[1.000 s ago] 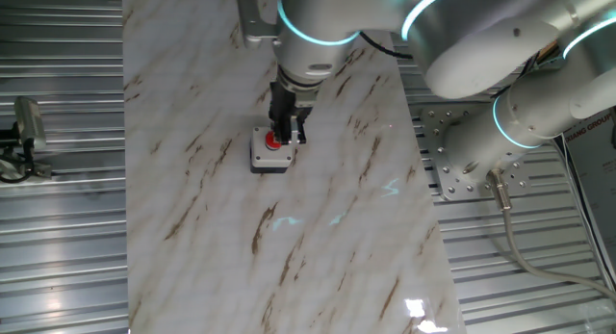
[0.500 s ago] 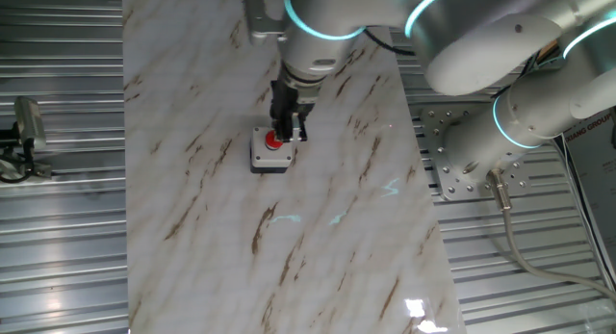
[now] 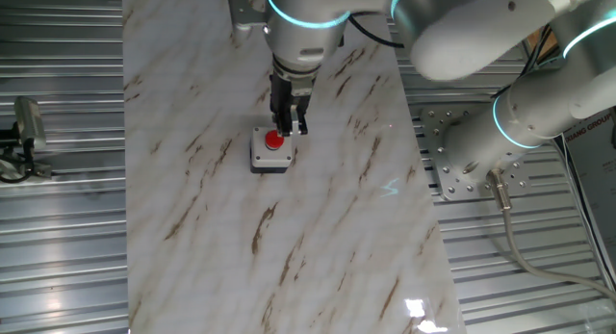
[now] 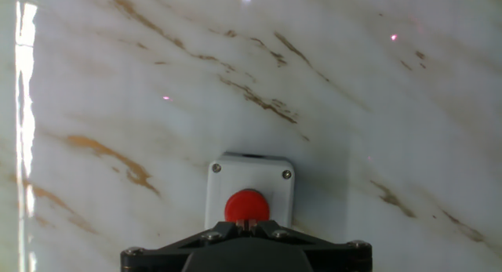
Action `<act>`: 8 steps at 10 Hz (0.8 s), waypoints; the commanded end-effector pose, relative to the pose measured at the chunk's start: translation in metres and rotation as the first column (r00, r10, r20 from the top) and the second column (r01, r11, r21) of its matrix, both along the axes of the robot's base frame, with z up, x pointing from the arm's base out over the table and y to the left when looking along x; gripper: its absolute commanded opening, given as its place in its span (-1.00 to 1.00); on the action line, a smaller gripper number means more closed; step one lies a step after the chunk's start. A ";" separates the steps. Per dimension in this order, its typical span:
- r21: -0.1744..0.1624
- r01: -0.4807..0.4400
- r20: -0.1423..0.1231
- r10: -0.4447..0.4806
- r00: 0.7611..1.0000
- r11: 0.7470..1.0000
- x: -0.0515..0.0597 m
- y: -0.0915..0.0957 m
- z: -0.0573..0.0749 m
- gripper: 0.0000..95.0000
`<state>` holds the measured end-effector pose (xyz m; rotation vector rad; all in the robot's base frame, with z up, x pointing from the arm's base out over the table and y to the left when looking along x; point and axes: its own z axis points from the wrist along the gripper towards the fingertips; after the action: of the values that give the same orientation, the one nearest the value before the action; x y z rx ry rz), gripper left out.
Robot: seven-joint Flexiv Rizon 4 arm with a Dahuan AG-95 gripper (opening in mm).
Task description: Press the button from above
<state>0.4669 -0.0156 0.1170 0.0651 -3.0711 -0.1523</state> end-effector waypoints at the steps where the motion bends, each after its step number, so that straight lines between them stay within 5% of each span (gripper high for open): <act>1: -0.012 0.004 0.020 -0.004 1.000 1.000 0.000 0.000 -0.002 -1.00; 8: -0.010 -0.004 0.021 0.004 1.000 1.000 0.000 0.000 -0.001 -1.00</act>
<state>0.4668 -0.0159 0.1148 0.0766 -3.0917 -0.1371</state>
